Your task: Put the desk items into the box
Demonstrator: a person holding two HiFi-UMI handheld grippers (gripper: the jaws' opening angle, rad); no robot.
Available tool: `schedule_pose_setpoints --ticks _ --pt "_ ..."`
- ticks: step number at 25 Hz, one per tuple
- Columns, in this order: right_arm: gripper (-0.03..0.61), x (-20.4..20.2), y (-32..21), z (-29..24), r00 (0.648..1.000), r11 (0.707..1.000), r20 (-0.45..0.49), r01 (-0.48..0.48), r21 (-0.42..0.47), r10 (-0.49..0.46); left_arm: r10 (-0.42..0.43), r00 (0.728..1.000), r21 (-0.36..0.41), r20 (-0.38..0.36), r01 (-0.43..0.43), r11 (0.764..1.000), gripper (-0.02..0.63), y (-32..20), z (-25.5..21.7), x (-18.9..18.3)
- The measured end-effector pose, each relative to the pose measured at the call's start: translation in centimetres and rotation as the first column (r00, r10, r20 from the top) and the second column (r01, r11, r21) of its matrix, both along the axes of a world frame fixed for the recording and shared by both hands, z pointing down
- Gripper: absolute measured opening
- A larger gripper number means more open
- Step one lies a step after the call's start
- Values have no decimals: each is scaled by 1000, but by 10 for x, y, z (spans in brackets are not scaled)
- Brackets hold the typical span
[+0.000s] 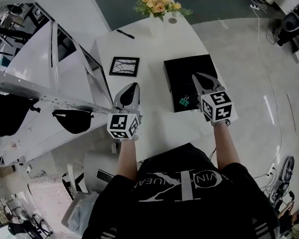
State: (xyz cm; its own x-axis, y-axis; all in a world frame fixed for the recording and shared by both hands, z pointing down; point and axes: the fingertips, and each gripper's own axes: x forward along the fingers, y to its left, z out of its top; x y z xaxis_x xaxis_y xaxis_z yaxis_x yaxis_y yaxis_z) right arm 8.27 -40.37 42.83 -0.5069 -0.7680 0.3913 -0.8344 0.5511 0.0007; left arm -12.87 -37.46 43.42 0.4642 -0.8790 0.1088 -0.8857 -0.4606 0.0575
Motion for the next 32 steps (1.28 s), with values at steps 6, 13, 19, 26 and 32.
schedule_pose_setpoints --ticks 6,13,19,26,32 --pt "17 5 -2 -18 999 998 36 -14 54 12 -31 999 21 -10 31 999 11 0 -13 -8" --pt "15 5 -3 -32 999 994 52 -20 107 15 -58 998 48 -10 58 997 11 1 -27 -19" --pt "15 4 -1 -45 998 988 65 -18 153 8 -77 997 77 -16 78 994 11 2 -39 -26" --pt "15 5 0 -57 997 977 73 -33 212 18 -95 995 97 -20 97 991 11 5 -51 -32" --pt "15 7 0 -65 996 969 86 -44 245 24 -105 994 121 -30 108 987 11 5 -63 -35"
